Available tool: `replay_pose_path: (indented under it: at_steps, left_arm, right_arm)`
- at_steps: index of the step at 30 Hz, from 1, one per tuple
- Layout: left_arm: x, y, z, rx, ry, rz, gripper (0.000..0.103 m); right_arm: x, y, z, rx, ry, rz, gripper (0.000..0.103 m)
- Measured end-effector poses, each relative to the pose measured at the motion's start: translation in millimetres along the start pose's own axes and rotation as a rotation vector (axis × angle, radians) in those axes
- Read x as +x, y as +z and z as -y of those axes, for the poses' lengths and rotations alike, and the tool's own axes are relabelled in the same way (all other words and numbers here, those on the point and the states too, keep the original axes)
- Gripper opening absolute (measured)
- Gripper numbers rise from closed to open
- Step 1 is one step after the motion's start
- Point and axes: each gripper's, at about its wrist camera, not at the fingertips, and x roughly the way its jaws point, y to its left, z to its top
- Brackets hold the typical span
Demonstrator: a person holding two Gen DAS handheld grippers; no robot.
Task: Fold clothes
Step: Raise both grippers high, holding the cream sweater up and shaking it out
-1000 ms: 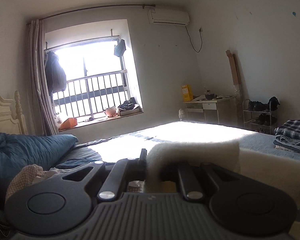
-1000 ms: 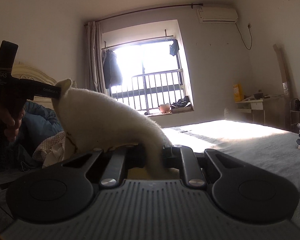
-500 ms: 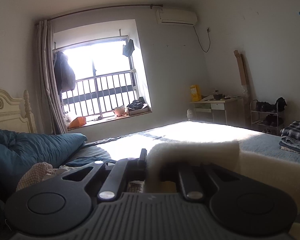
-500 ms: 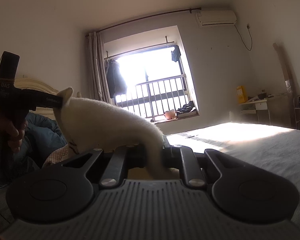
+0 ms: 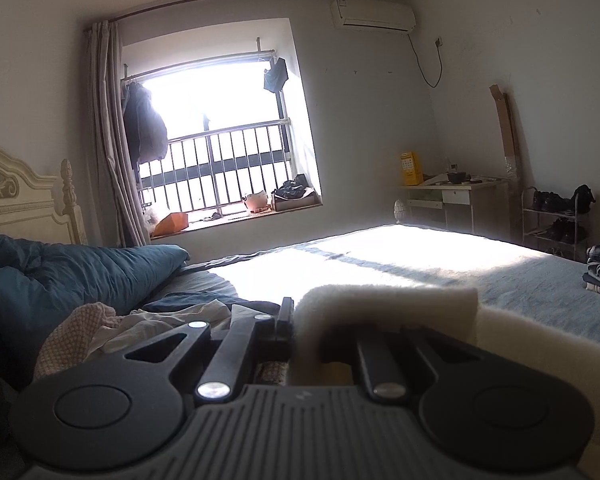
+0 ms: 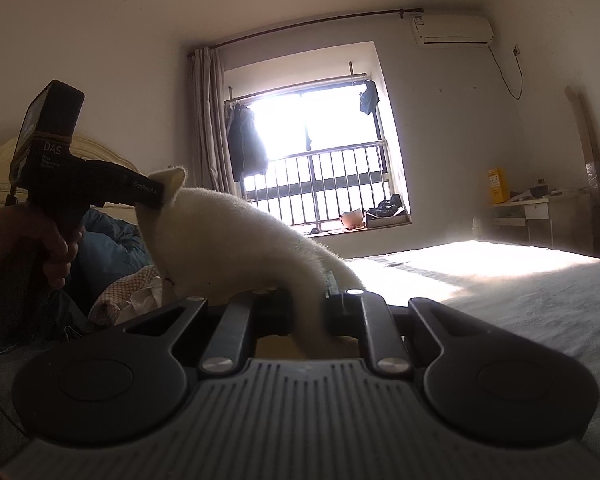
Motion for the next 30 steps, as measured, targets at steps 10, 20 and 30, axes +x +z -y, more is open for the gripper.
replay_pose_path:
  at_steps: [10,20,30]
  left_arm:
    - [8.7,-3.7,2.1,-0.012,0.0,0.008,0.011]
    - [-15.0,-12.8,-22.6,-0.124,-0.097,0.11,0.011]
    - [-48.8,-2.1,-36.6,-0.206,-0.179,0.274,0.01]
  right_arm:
    - [4.6,-5.9,-0.5,-0.016,-0.006,-0.005,0.012]
    - [0.6,-0.1,-26.0,-0.195,-0.136,-0.004,0.011]
    - [10.2,54.8,-11.3,-0.312,-0.219,0.015,0.011]
